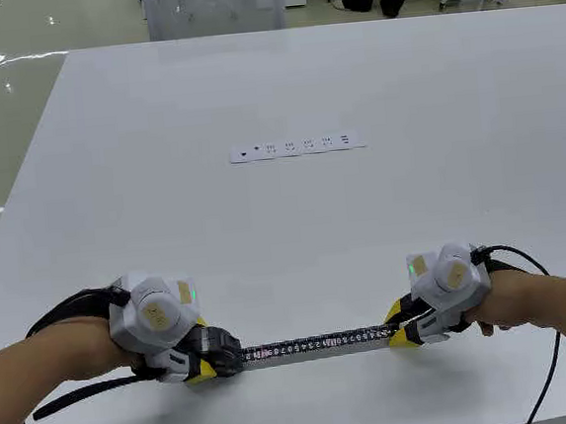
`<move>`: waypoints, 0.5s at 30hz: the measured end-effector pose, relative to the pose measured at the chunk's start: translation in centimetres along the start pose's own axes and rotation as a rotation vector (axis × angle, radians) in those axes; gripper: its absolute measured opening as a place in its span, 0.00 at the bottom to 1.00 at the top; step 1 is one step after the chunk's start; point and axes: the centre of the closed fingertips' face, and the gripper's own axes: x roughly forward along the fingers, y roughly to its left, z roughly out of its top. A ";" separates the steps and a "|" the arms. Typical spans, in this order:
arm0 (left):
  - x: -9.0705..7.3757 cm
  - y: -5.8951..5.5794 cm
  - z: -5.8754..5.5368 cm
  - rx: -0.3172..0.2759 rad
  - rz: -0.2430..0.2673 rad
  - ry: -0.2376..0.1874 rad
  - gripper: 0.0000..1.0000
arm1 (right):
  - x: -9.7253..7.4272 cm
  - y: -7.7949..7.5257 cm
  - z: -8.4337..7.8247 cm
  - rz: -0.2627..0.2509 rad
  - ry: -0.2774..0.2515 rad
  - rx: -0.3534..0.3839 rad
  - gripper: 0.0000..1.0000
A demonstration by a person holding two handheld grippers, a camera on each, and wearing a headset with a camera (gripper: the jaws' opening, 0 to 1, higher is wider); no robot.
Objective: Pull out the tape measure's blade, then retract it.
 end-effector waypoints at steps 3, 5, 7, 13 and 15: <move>0.0 0.0 0.0 0.001 0.000 0.001 0.33 | -0.1 -0.1 -0.2 0.000 0.000 0.007 0.13; 0.0 0.0 0.0 0.002 -0.001 0.002 0.33 | -0.1 -0.1 -0.2 0.000 0.003 0.005 0.13; 0.0 0.0 0.0 0.002 -0.001 0.002 0.33 | -0.1 -0.1 -0.2 0.000 0.003 0.004 0.13; 0.0 0.0 0.0 0.004 0.000 0.000 0.33 | 0.0 0.0 -0.1 -0.001 0.000 0.010 0.13; 0.1 0.0 0.0 0.004 -0.001 0.000 0.33 | 0.0 -0.1 -0.2 0.000 0.003 0.007 0.13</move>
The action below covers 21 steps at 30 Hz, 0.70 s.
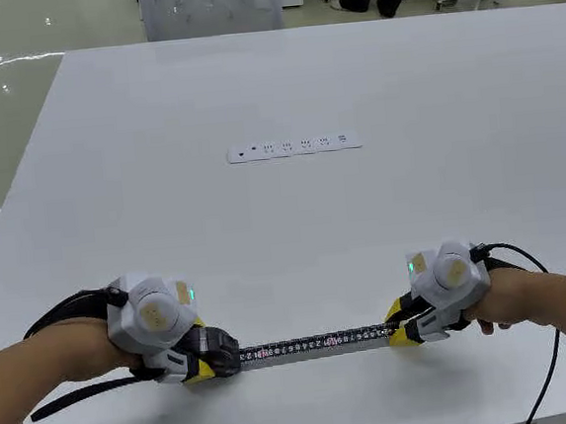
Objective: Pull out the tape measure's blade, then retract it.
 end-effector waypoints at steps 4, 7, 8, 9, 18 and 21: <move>0.0 0.0 0.0 -0.001 -0.002 -0.002 0.33 | 0.0 0.0 0.0 0.002 0.004 0.002 0.14; 0.1 0.0 0.0 -0.002 -0.001 -0.004 0.33 | 0.0 0.1 0.1 0.006 0.007 0.002 0.14; 0.1 0.0 0.0 -0.004 -0.001 -0.004 0.33 | 0.0 0.1 0.1 0.007 0.008 0.003 0.14; 0.1 0.0 0.0 -0.003 -0.001 -0.005 0.33 | 0.0 0.0 0.0 0.008 0.010 0.000 0.14; 0.2 0.1 0.1 0.004 0.004 -0.005 0.33 | 0.1 0.2 0.1 -0.002 0.023 -0.024 0.14; 0.2 0.1 0.2 0.002 0.005 -0.010 0.33 | 0.1 0.1 0.2 0.004 0.046 -0.028 0.14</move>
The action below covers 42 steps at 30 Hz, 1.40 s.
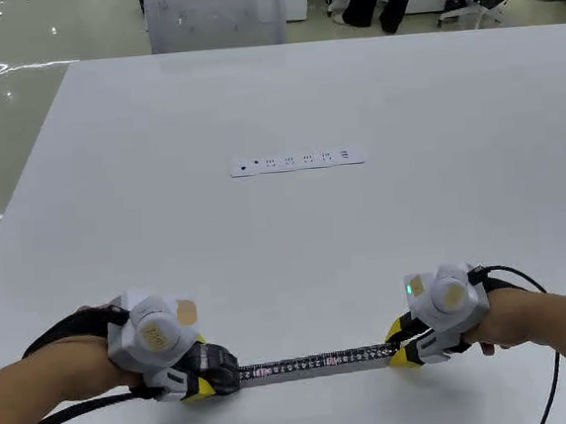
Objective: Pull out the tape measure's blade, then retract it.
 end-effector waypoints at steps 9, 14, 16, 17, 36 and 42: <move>0.1 0.0 0.1 0.010 -0.002 -0.008 0.33 | 0.0 0.1 -0.1 -0.012 0.031 0.013 0.15; 0.0 -0.1 0.2 0.028 0.020 -0.045 0.33 | -0.1 0.0 -0.2 -0.012 0.010 0.026 0.15; 0.1 0.0 -0.1 0.015 0.036 -0.064 0.34 | -0.1 0.0 -0.1 -0.007 0.007 0.019 0.15; 0.1 0.0 -0.2 0.007 0.041 -0.062 0.35 | -0.1 0.0 -0.1 -0.008 0.009 0.013 0.15; -2.1 1.7 -2.8 -0.491 0.289 -0.229 1.00 | -0.5 -0.3 1.2 -0.076 -0.064 0.126 0.34; -3.8 1.6 -3.0 -0.566 0.323 -0.278 1.00 | -2.4 -1.5 0.4 -0.207 -0.076 0.093 0.43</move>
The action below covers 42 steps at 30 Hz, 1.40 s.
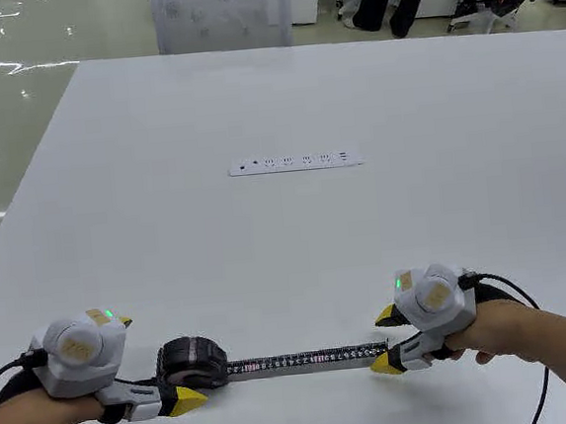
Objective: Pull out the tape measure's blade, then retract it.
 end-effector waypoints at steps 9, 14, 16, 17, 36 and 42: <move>-2.9 0.3 -1.1 -0.087 0.074 -0.073 1.00 | -4.1 -1.4 -0.4 -0.154 -0.149 0.217 0.58; -4.5 0.3 -1.6 -0.159 0.100 -0.104 1.00 | -5.7 -0.1 -1.2 -0.169 -0.169 0.254 0.58; -5.4 -0.3 -0.7 -0.169 0.094 -0.163 1.00 | -6.1 0.4 -1.7 -0.179 -0.169 0.265 0.60; -6.1 -0.5 -0.7 -0.172 0.103 -0.168 1.00 | -6.4 0.6 -1.8 -0.191 -0.177 0.276 0.62; -8.1 -0.8 -1.3 -0.151 0.136 -0.118 1.00 | -11.2 3.0 -4.7 -0.320 -0.273 0.467 0.98; -8.4 -1.0 -1.0 -0.166 0.124 -0.134 1.00 | -11.3 4.3 -5.9 -0.303 -0.221 0.468 1.00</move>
